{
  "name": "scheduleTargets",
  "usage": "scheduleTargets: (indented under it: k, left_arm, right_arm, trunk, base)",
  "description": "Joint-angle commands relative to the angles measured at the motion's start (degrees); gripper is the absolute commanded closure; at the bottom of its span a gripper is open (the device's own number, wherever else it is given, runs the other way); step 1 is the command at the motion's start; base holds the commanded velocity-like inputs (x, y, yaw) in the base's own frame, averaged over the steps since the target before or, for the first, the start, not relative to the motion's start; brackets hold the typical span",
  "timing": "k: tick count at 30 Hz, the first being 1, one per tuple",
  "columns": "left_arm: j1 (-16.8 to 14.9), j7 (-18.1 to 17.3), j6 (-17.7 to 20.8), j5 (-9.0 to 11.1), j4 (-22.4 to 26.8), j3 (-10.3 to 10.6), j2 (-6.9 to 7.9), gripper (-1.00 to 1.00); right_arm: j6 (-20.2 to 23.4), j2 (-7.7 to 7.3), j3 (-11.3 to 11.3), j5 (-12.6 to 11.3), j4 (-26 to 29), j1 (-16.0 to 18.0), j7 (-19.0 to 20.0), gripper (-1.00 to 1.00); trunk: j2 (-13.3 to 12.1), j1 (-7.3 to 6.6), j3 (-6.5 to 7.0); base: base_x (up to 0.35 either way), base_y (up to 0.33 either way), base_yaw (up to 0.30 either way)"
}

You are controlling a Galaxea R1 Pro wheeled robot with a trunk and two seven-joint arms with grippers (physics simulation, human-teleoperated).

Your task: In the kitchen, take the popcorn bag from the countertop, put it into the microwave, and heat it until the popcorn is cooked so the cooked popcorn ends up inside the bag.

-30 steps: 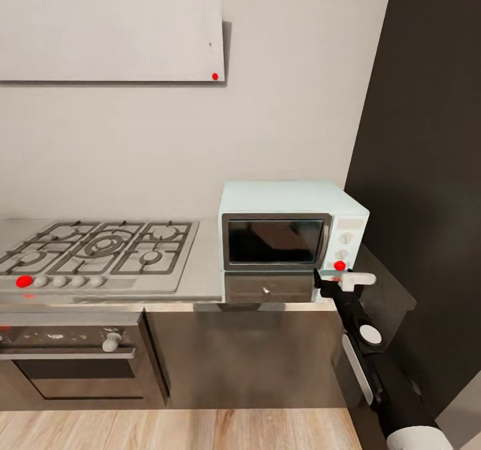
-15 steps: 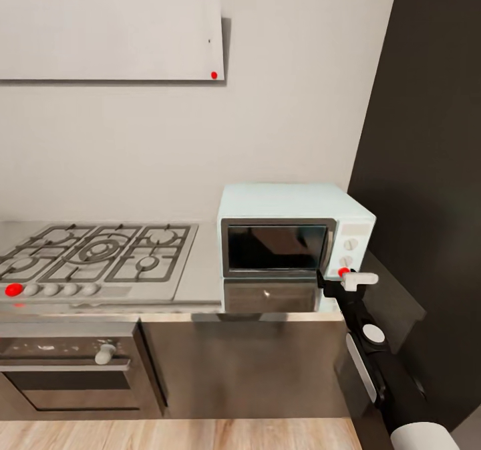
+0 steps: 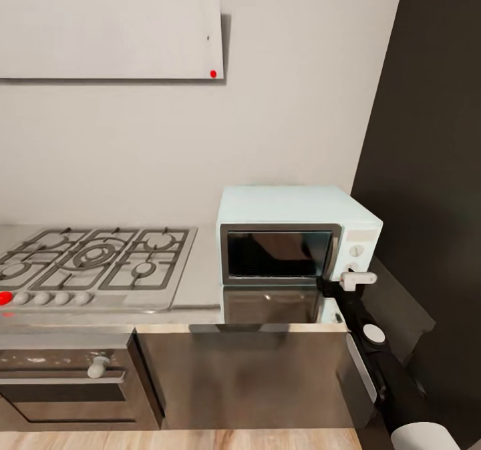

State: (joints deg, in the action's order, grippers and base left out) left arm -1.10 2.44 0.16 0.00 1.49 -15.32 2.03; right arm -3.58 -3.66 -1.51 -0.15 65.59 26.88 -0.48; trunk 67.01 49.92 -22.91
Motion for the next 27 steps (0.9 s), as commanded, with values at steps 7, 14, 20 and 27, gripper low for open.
scheduleTargets:
  k: [7,14,20,27]
  left_arm:
    - [0.0,0.1,0.0,0.0,0.0,-0.2,-0.01,-1.00]
    - [0.0,0.1,0.0,0.0,0.0,-0.2,0.00,-1.00]
    - [0.0,0.1,0.0,0.0,0.0,-0.2,-0.01,-1.00]
    - [0.0,0.1,0.0,0.0,0.0,-0.2,-0.01,-1.00]
  right_arm:
    - [-0.2,-0.03,0.0,0.0,0.0,0.0,0.6,-1.00]
    - [-0.2,-0.03,0.0,0.0,0.0,0.0,0.5,1.00]
    - [-0.1,-0.03,0.0,0.0,0.0,0.0,0.5,1.00]
    - [-0.1,-0.03,0.0,0.0,0.0,0.0,0.5,1.00]
  trunk:
    - [0.0,0.03,-0.06]
    - [0.0,0.03,-0.06]
    - [0.0,0.03,-0.06]
    - [0.0,0.03,-0.06]
  base:
    - [0.065,0.000,0.000]
    - [0.001,0.000,0.000]
    - [0.000,0.000,0.000]
    - [0.000,0.000,0.000]
